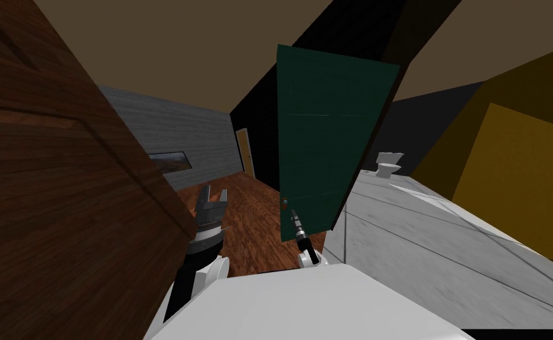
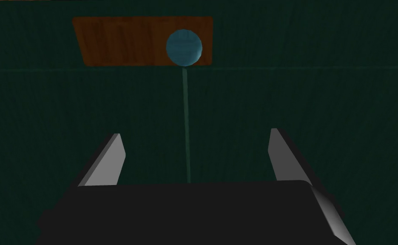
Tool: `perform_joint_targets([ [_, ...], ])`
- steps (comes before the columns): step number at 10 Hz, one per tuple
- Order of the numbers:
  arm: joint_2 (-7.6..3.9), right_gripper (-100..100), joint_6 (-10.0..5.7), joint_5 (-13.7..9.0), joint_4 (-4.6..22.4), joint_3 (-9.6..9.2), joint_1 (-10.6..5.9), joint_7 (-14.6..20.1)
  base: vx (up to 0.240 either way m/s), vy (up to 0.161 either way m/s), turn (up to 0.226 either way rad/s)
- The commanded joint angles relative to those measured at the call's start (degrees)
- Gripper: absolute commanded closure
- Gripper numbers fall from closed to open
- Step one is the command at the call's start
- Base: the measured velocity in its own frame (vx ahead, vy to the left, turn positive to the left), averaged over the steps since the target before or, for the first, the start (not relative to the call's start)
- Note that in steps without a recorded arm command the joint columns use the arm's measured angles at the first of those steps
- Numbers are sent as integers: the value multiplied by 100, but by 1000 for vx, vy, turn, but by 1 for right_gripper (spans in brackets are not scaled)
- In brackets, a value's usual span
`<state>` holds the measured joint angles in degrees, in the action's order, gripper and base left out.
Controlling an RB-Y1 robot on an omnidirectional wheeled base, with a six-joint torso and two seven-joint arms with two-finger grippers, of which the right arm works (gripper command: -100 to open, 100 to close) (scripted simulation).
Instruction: Push the door open
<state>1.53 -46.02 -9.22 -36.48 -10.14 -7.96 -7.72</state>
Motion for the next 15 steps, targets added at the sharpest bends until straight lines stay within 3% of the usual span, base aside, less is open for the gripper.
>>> perform_joint_targets([
  [1, -72, -100, 82, 5, -187, -8, 87, -18, 103, -91, 22],
  [2, -188, -100, 63, 0, -180, 2, 90, -31, 136, -81, 26],
  [4, -279, -100, 21, -11, -164, 23, 97, -57, 230, -43, 29],
  [7, -137, -100, -28, -25, -145, 48, 105, -88, 217, 82, 26],
  [9, 98, -100, -56, -33, -134, 63, 110, -106, 175, 118, -13],
  [10, -1, -100, -41, -42, -134, 83, 130, -103, 53, 51, -6],
  [11, -1, 100, -41, -42, -134, 83, 130, -103, -9, -6, 4],
  [15, -1, 100, -41, -42, -134, 83, 130, -103, -12, -11, 5],
])
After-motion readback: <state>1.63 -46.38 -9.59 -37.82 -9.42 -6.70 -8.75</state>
